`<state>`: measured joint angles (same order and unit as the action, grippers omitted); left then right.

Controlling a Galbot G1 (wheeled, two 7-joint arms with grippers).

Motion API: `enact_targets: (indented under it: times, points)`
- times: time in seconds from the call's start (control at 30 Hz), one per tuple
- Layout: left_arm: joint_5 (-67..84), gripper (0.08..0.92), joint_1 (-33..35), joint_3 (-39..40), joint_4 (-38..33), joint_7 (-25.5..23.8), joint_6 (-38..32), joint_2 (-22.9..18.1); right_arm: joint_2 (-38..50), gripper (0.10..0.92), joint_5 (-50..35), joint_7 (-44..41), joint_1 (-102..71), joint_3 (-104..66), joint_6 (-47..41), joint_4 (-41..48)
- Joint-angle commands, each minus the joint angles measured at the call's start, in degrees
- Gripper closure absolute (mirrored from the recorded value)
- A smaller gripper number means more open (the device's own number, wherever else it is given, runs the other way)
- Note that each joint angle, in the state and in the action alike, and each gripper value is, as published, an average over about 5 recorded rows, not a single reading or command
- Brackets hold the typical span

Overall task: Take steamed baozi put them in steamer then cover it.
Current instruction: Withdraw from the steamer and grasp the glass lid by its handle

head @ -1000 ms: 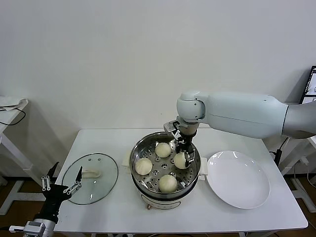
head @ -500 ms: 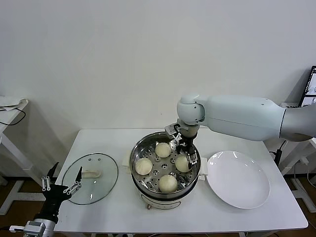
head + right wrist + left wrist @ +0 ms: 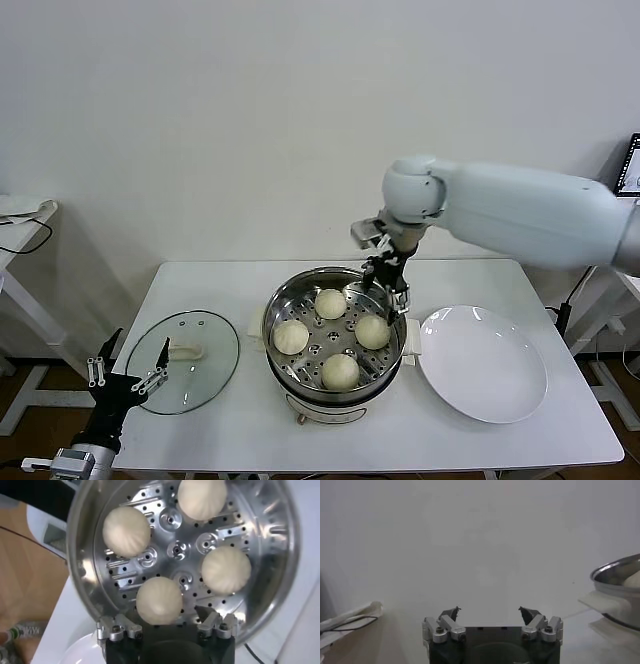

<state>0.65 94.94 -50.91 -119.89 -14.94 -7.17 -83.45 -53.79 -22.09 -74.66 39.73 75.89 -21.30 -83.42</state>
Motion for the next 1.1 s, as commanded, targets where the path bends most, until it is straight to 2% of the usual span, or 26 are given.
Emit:
enact_targets:
  times: [0.03,0.1,0.3,0.53,0.67,0.83,1.1]
  points:
    - [0.08,0.177,-0.09,0.37,-0.93,1.24,0.97,0.3,16.52,0.203,-6.24,4.37,-3.45,-11.6,0.96,-2.82]
    - [0.02,0.177,-0.41,0.5,-1.06,1.86,1.22,0.45,19.66,0.203,-9.02,9.4,-6.58,-14.51,2.61,-3.34]
    - [-0.53,0.177,-1.29,0.29,-2.03,2.15,2.57,0.68,28.36,0.203,-22.54,35.14,-17.83,-22.99,11.97,-5.92]
    - [-0.96,0.177,-2.64,0.01,-2.87,2.39,3.22,0.98,32.92,0.203,-28.77,51.79,-46.12,-50.66,17.19,-9.12]
    - [-1.22,0.177,-3.53,0.14,-2.45,2.64,2.95,0.74,29.54,0.203,-26.02,58.58,-66.24,-70.35,19.33,-10.05]
    - [-1.43,0.177,-4.59,0.01,-1.64,3.55,2.27,0.64,20.9,0.203,-21.14,64.07,-86.09,-90.87,22.02,-12.93]
    - [-2.87,0.177,-5.6,0.31,-0.09,4.4,0.73,0.94,5.16,0.203,-15.07,73.09,-105.58,-108.05,26.17,-22.57]
